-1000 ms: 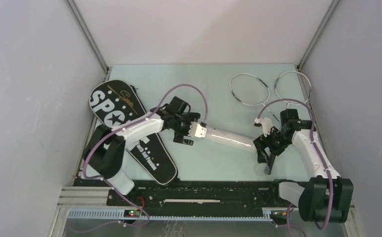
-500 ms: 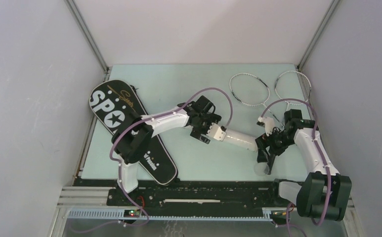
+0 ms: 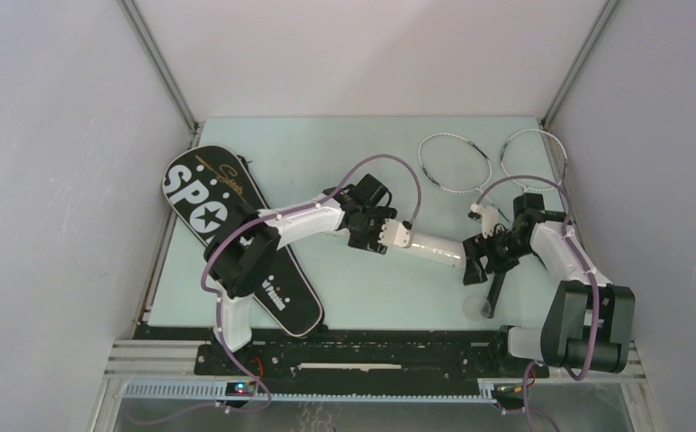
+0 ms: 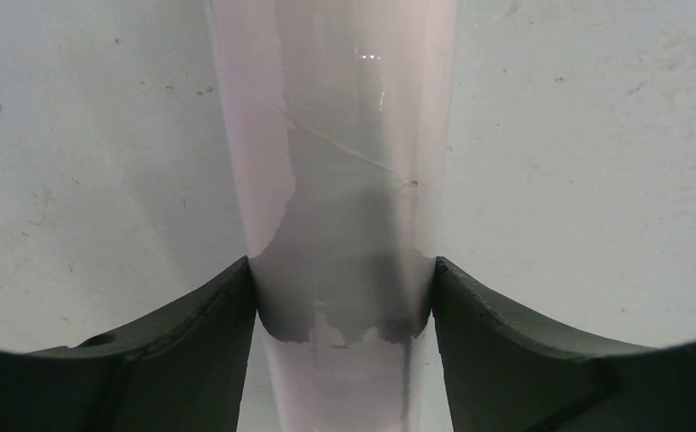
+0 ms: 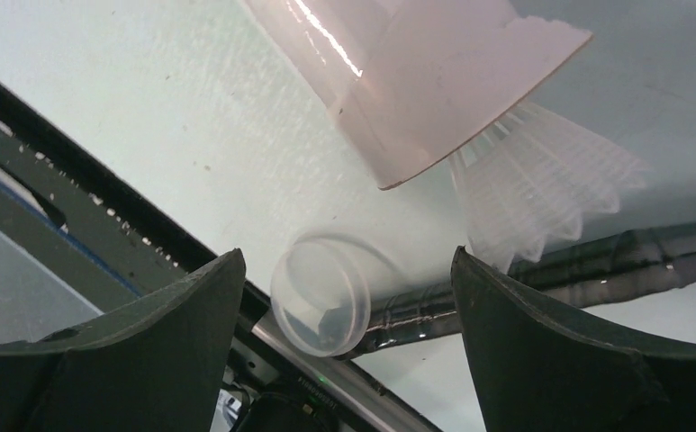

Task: Pack up the badminton gear
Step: Adjust the shuttlecock in the shuttle tube.

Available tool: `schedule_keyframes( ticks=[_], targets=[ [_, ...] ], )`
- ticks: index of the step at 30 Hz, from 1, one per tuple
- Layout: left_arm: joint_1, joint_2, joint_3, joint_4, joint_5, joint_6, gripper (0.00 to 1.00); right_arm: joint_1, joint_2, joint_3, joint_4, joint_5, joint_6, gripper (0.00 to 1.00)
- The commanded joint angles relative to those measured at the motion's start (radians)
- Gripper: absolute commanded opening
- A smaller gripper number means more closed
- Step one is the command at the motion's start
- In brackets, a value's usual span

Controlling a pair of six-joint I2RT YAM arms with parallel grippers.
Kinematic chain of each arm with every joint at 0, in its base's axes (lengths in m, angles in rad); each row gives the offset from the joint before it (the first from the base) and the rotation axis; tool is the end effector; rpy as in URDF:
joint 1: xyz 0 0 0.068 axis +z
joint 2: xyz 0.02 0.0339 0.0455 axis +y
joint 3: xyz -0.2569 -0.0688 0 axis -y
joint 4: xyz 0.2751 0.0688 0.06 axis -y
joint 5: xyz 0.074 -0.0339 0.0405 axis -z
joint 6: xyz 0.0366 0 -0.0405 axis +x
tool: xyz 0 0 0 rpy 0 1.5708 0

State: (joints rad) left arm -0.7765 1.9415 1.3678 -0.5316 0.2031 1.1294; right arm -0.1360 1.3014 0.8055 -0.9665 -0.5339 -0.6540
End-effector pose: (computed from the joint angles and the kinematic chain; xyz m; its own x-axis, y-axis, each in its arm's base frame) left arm 0.2987 -0.3038 0.1559 0.4067 0.8419 -0.3547 0.8972 -0.2948 0.3288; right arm 0.2339 -0.0132 0.1781 -0.8195 -0.4164 -0.3936 -0.5499 0.7648 0.3357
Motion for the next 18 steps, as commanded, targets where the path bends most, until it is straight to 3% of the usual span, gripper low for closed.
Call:
schedule_keyframes(
  ticks=[1, 13, 18],
  targets=[
    [0.008, -0.026, -0.029, 0.016, -0.011, -0.143, 0.66, -0.007, 0.014, 0.049, 0.097, 0.049, 0.069, 0.93],
    [0.006, -0.057, -0.088, 0.067, 0.018, -0.269, 0.63, -0.019, -0.065, 0.069, 0.127, 0.11, 0.094, 0.95],
    [0.006, -0.082, -0.128, 0.09, 0.044, -0.25, 0.64, -0.019, -0.008, 0.075, 0.169, 0.141, 0.135, 0.96]
  ],
)
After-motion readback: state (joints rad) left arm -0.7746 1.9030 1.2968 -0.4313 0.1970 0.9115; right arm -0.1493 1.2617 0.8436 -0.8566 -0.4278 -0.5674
